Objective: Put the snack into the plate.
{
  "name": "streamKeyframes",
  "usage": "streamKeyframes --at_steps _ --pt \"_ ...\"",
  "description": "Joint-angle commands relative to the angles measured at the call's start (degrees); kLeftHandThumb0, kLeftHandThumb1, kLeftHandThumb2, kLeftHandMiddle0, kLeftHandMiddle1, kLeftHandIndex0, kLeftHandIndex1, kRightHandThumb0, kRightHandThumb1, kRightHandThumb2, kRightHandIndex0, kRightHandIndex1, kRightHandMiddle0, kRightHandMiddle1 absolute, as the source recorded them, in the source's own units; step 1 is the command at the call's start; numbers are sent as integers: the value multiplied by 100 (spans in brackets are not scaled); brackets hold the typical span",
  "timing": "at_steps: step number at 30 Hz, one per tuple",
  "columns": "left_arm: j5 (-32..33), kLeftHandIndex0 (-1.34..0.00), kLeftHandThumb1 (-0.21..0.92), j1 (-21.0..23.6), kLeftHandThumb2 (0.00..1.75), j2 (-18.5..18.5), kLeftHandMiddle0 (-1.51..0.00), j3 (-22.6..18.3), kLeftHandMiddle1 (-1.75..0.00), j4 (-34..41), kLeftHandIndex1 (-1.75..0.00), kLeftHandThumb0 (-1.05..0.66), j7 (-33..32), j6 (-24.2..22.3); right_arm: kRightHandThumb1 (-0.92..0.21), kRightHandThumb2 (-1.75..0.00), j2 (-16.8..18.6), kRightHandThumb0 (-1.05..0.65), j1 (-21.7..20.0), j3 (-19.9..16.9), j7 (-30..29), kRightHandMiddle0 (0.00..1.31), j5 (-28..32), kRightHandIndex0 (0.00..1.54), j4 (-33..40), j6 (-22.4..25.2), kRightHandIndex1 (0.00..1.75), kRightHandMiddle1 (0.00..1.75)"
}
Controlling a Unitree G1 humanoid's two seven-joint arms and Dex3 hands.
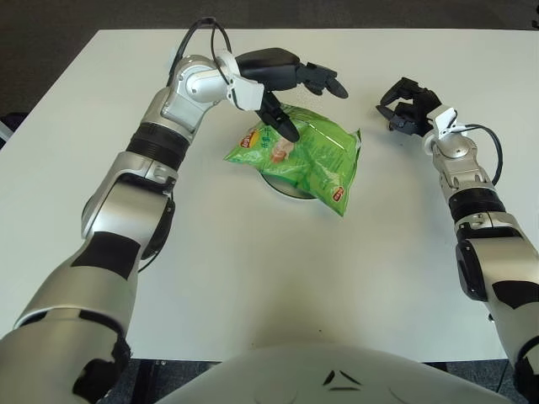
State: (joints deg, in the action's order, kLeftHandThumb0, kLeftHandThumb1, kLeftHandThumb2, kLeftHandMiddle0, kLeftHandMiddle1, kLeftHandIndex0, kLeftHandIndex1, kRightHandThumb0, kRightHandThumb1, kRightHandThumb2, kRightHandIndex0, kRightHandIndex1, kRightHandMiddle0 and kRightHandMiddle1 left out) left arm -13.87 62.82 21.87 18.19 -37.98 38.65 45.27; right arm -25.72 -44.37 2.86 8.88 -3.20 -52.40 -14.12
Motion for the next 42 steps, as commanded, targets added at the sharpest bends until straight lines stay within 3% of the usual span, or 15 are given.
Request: streamKeyframes --at_steps 1,9,16,23,33,35,42 --pt "141 -45 92 103 9 34 -65 -92 -2 114 -12 -63 63 -54 -92 -35 118 -36 611 190 137 39 -267 64 -353 537 166 156" --pt "199 -38 92 150 17 61 -49 -180 0 379 -5 -69 99 -353 -92 -34 100 -36 611 212 160 39 -299 64 -358 531 166 156" --pt "-178 -37 92 15 25 -111 -46 -438 0 315 -4 -67 -964 75 -92 -34 92 -36 609 219 175 39 -312 64 -348 543 165 156" --pt "-145 -41 92 109 29 -33 -45 -657 0 56 -5 -63 -1472 314 -92 -34 102 -36 624 226 169 39 -316 64 -332 551 165 156" --pt "-310 -50 92 -125 32 476 -54 -1040 -3 306 -9 -59 -1871 -303 -92 -34 107 -36 622 231 163 39 -300 64 -310 583 165 156" --pt "-199 -52 92 -252 30 486 -56 -1130 -4 168 -9 -58 -1977 -222 -92 -34 107 -36 619 233 157 39 -304 64 -330 574 165 156" --pt "482 -54 92 -377 25 218 -60 -1515 -3 -1392 -9 -52 -2262 921 -92 -34 96 -36 606 227 141 39 -304 64 -395 542 165 156"
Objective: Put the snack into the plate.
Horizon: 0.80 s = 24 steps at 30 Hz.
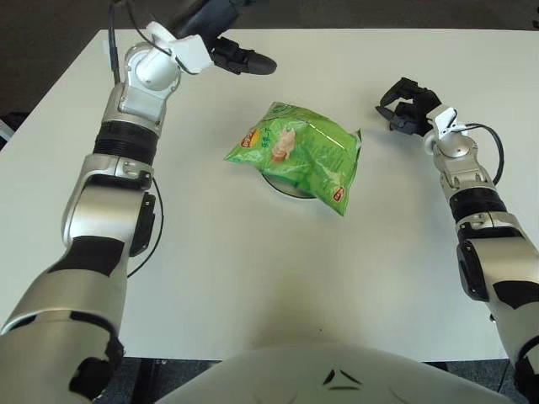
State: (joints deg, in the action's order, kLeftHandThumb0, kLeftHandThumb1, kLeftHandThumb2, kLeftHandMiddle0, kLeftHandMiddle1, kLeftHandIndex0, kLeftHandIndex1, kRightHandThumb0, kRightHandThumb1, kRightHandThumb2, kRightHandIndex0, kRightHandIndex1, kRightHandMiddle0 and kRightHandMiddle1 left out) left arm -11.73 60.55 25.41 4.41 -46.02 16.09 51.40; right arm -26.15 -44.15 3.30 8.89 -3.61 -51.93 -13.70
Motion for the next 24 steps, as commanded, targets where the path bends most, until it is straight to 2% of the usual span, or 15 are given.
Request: streamKeyframes --at_steps 1,4,6,8,11,12,13,14,15,17,18,20,21,23,24 --pt "385 -55 92 -137 24 -171 -62 -183 -4 -752 -9 -51 46 388 -92 -34 137 -36 581 181 138 39 -262 64 -448 497 165 156" --pt "856 -57 92 -187 25 -267 -68 -359 -6 -1051 -11 -49 368 459 -92 -34 154 -36 583 145 70 39 -238 64 -455 477 164 156" --pt "951 -60 92 -274 30 -270 -75 -443 -6 -1120 -13 -48 348 502 -92 -34 187 -36 590 90 0 39 -191 64 -464 445 164 156" --pt "758 -62 92 -428 38 -183 -85 -535 -6 -1146 -22 -45 -83 544 -92 -34 237 -36 601 -5 -85 39 -108 64 -468 397 164 155" --pt "397 -55 92 -620 45 -38 -94 -637 -4 -1149 -48 -42 -750 490 -92 -34 292 -36 612 -112 -162 40 -42 64 -471 343 163 155" --pt "290 -54 92 -700 46 15 -95 -673 -4 -1149 -51 -41 -986 429 -92 -34 316 -36 623 -148 -192 40 -21 64 -459 324 163 155" --pt "217 -44 92 -749 46 46 -98 -691 -4 -1148 -93 -39 -1143 388 -92 -34 333 -36 631 -173 -211 40 -12 64 -451 312 163 155" --pt "202 -37 92 -816 46 63 -100 -723 -4 -1179 -120 -37 -1248 372 -92 -34 348 -36 637 -199 -226 40 -2 65 -446 299 163 155" --pt "189 -35 92 -860 46 71 -101 -741 -5 -1200 -129 -37 -1321 366 -92 -34 358 -36 641 -218 -234 40 1 65 -444 289 163 155" --pt "640 -30 92 -1133 45 -102 -107 -952 -8 -1261 -151 -36 -1164 257 -92 -33 381 -36 649 -256 -246 40 6 65 -429 277 163 155" --pt "822 -30 92 -1245 45 -187 -107 -1033 -14 -1243 -154 -35 -1085 212 -92 -33 389 -36 651 -270 -248 40 5 65 -425 272 163 155" --pt "1230 -30 92 -1571 44 -436 -93 -1165 -60 -1012 -160 -35 -914 80 -92 -33 406 -36 659 -296 -250 40 6 66 -404 267 164 155" --pt "1406 -30 92 -1759 44 -571 -90 -1205 -70 -847 -161 -35 -866 -9 -92 -33 414 -36 661 -308 -249 40 7 66 -399 261 164 155" --pt "1675 -29 92 -2000 43 -758 -81 -1258 -103 -607 -163 -35 -775 -187 -92 -33 427 -36 660 -329 -248 40 4 67 -386 260 165 155" --pt "1778 -29 92 -2083 43 -826 -80 -1277 -109 -509 -164 -35 -733 -275 -92 -33 432 -36 660 -339 -247 40 0 67 -383 259 165 155"
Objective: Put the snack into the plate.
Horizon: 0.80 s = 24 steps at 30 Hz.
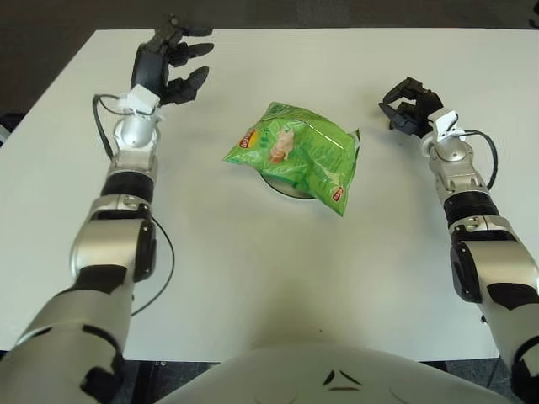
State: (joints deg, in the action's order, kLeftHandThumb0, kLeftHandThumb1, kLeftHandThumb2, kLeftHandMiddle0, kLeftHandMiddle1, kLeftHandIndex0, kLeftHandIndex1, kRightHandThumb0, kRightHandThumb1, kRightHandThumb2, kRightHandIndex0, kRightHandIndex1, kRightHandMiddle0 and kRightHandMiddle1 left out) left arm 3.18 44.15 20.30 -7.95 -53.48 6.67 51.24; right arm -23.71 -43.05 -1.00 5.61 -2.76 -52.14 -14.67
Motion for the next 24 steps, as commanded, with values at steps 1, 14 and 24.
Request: streamKeyframes --at_steps 1,14,24 --pt "392 -29 92 -461 44 -373 -77 -61 -119 209 -165 -35 308 -323 -92 -33 196 -36 550 83 79 40 -89 67 -359 357 165 155" --pt "1105 -28 92 -719 44 -1144 -68 -434 -136 -42 -166 -35 763 -909 -92 -32 268 -36 591 0 43 42 -89 68 -370 246 167 153" --pt "358 -33 92 -998 40 -1467 -70 -495 -155 446 -162 -35 -1094 -1693 -92 -30 268 -36 650 -95 49 44 -73 69 -378 164 168 151"
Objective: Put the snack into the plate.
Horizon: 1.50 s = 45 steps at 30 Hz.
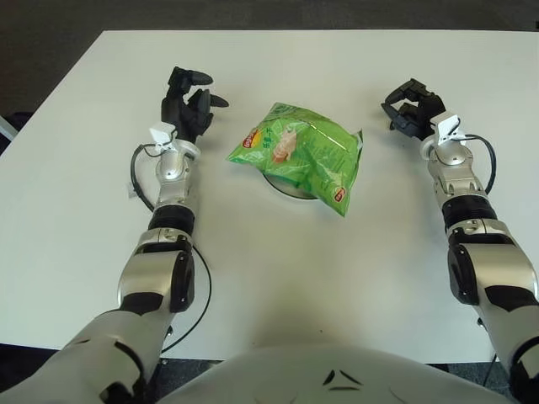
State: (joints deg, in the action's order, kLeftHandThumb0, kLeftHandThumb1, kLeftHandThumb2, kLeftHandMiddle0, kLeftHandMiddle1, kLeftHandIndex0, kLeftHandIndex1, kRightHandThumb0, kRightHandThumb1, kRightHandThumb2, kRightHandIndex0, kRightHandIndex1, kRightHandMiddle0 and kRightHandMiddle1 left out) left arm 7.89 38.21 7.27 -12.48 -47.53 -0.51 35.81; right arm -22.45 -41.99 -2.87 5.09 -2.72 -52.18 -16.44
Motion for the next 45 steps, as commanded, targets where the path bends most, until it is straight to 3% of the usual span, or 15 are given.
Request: streamKeyframes --at_steps 1,6,14,22,37,45 --pt "-141 -33 92 -400 39 -170 -70 -41 -156 -153 -162 -35 -425 -170 -92 -30 148 -36 548 89 93 44 -81 69 -381 334 168 151" --pt "-151 -34 92 -389 38 -191 -72 -25 -159 -185 -161 -35 -430 -247 -92 -29 186 -36 564 93 45 45 -107 69 -408 301 168 150" --pt "306 -30 92 -460 43 -251 -69 -89 -169 -268 -166 -35 436 -585 -92 -29 257 -36 618 67 -122 45 -105 70 -396 230 169 149" --pt "203 -28 92 -532 45 -234 -68 -45 -172 -215 -168 -35 577 -578 -92 -28 362 -36 678 -48 -363 46 -41 70 -364 80 171 149" --pt "-80 -26 91 -687 48 -165 -66 101 -173 26 -170 -35 471 -655 -92 -31 689 -36 886 -422 -673 43 214 71 -498 -1049 174 152" --pt "-153 -26 91 -767 49 -132 -65 160 -173 133 -171 -35 445 -719 -84 -52 782 -37 1000 -496 -793 37 198 73 -486 -1377 175 162"
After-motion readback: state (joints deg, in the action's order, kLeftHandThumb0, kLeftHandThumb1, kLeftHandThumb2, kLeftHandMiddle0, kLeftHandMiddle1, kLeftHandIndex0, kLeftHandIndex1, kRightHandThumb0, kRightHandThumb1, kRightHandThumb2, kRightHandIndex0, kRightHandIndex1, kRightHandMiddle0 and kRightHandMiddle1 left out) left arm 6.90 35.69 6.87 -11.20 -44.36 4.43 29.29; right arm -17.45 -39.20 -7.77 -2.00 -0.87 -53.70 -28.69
